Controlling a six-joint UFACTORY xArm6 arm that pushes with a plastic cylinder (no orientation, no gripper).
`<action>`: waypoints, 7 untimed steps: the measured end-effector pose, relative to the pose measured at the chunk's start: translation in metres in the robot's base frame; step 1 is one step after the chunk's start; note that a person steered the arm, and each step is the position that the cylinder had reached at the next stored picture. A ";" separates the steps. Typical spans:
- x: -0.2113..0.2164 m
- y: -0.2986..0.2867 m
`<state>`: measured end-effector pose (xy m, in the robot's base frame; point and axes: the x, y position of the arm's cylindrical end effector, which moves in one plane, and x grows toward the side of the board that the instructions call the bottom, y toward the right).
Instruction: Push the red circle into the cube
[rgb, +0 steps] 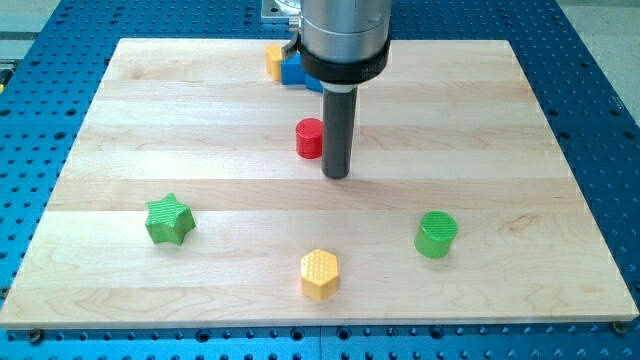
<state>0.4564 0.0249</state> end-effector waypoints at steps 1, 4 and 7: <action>0.008 -0.029; -0.073 -0.013; -0.087 -0.055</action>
<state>0.3693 -0.0305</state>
